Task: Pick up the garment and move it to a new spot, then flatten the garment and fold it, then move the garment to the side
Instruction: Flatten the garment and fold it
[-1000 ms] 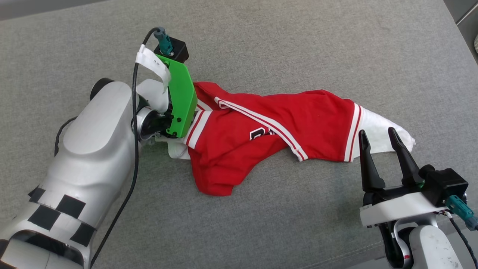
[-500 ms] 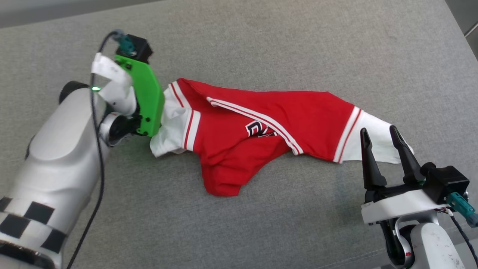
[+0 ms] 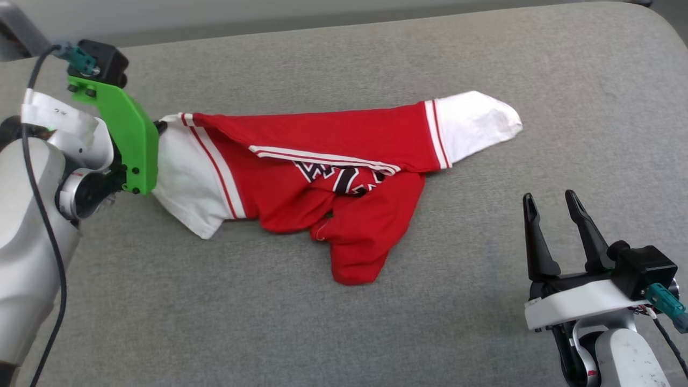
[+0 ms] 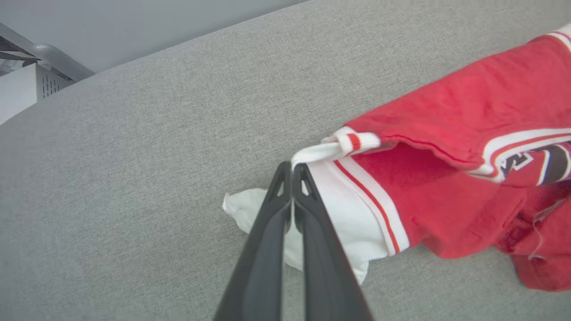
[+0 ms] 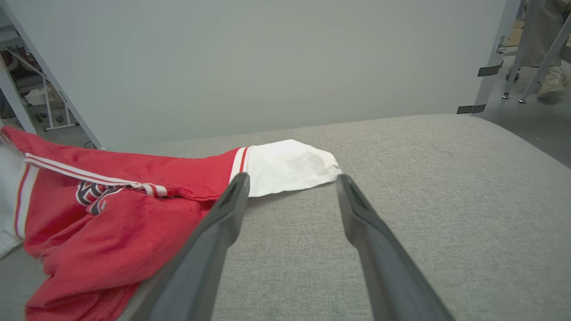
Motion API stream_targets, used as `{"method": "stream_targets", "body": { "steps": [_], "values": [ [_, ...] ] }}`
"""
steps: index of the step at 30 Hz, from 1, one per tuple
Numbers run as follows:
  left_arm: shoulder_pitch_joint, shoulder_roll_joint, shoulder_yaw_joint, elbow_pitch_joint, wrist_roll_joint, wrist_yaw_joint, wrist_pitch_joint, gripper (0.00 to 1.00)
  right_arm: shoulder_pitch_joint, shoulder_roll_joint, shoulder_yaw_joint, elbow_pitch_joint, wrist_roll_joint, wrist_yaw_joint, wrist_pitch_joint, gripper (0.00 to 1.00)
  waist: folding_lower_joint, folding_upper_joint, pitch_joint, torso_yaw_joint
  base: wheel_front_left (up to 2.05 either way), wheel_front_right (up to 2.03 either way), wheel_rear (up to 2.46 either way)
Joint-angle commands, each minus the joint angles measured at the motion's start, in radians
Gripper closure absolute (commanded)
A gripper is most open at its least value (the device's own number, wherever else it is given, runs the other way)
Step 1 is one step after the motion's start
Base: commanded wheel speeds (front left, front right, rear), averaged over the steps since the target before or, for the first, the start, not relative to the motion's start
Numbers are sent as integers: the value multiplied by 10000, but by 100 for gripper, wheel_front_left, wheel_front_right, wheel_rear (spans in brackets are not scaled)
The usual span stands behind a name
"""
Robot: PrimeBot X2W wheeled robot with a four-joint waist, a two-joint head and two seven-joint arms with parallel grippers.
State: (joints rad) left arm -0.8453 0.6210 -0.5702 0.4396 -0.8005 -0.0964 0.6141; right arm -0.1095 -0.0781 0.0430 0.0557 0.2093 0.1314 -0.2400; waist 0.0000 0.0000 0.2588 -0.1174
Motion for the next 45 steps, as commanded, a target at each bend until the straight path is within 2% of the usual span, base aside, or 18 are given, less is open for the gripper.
{"method": "stream_targets", "body": {
  "steps": [1, 6, 12, 13, 14, 15, 21, 30, 33, 36, 40, 45],
  "values": [
    [148, 126, 55, -97, 32, 112, -128, 100, -39, -11, 49, -85, -74, -7, 38, 0, 0, 0, 37, 179, 0, 0, 0],
    [264, 156, -16, 7, 347, 413, -472, 100, -216, -8, 260, -174, -65, -7, 106, 0, 0, 0, 449, 73, 0, 0, 0],
    [154, -88, -141, 1098, 736, 402, -1404, 100, -406, -30, 406, -112, -41, -7, 91, 0, 0, 0, 787, -151, 0, 0, 0],
    [117, -143, -129, 1281, 795, 422, -1628, 74, -420, -35, 418, -98, -38, -7, 86, 0, 0, 0, 803, -171, 0, 0, 0],
    [69, -209, -92, 1528, 867, 494, -1928, 27, -436, -41, 431, -81, -34, -7, 80, 0, 0, 0, 817, -193, 0, 0, 0],
    [32, -255, -77, 1732, 935, 555, -2149, 0, -446, -44, 438, -66, -34, -7, 76, 0, 0, 0, 819, -208, 0, 0, 0],
    [-314, -440, -131, 2746, 1666, 741, -4191, 0, -399, -99, 325, 37, -55, -7, 76, 0, 0, 0, 550, -107, 0, 0, 0],
    [-157, -1163, 413, 2878, 1339, 542, -7018, 0, -130, -324, -68, -70, -129, -7, 147, 0, 0, 0, -510, 514, 0, 0, 0],
    [370, -1373, 575, 2494, 1233, 551, -8046, 0, 86, -411, -319, -159, -136, -7, 231, 0, 0, 0, -990, 759, 0, 0, 0],
    [1093, -1487, 748, 1844, 1173, 584, -8545, 0, 327, -479, -560, -285, -132, -7, 341, 0, 0, 0, -1368, 957, 0, 0, 0],
    [2447, -1632, 1270, 356, 1301, 950, -8743, 0, 651, -532, -839, -500, -102, -7, 482, 0, 0, 0, -1722, 1184, 0, 0, 0],
    [4659, -2030, 2111, -1602, 1712, 1695, -8754, 0, 942, -487, -941, -774, -106, -7, 602, 0, 0, 0, -1904, 1289, 0, 0, 0]
  ]
}}
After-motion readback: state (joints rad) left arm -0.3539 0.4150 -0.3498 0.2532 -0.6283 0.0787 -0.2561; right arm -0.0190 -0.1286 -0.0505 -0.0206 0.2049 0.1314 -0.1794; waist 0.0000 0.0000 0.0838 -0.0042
